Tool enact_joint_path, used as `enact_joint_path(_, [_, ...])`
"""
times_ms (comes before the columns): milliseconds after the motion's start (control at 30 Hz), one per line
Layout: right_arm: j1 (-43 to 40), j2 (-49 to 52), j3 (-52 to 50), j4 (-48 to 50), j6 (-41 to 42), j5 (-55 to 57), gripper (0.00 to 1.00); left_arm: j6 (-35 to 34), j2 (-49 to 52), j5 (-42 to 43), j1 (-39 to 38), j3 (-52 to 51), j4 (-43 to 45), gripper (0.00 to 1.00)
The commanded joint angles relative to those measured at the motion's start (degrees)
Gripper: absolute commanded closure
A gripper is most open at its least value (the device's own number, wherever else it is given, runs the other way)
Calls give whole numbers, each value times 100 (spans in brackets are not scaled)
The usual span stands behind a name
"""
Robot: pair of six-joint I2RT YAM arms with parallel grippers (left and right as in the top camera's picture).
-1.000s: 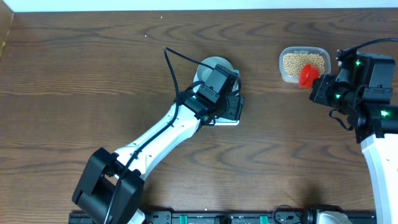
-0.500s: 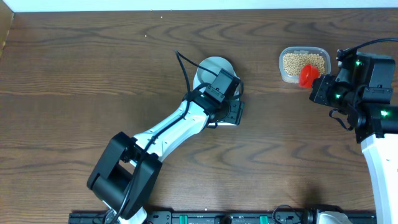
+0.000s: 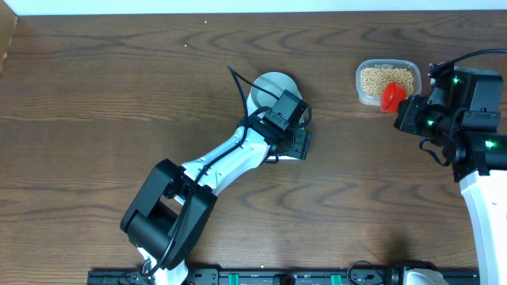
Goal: Scoop item into bowl and weigh 50g on scale
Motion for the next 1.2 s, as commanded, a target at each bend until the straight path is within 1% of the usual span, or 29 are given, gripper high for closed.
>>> enact_joint_path(0, [-17,9,90,-4,-76,48,98,50,166,50,-13,-68,13,33])
enact_joint_path(1167, [-17,9,90,-26,-74,46,99,-11,520,-81,-4,-164,-2,33])
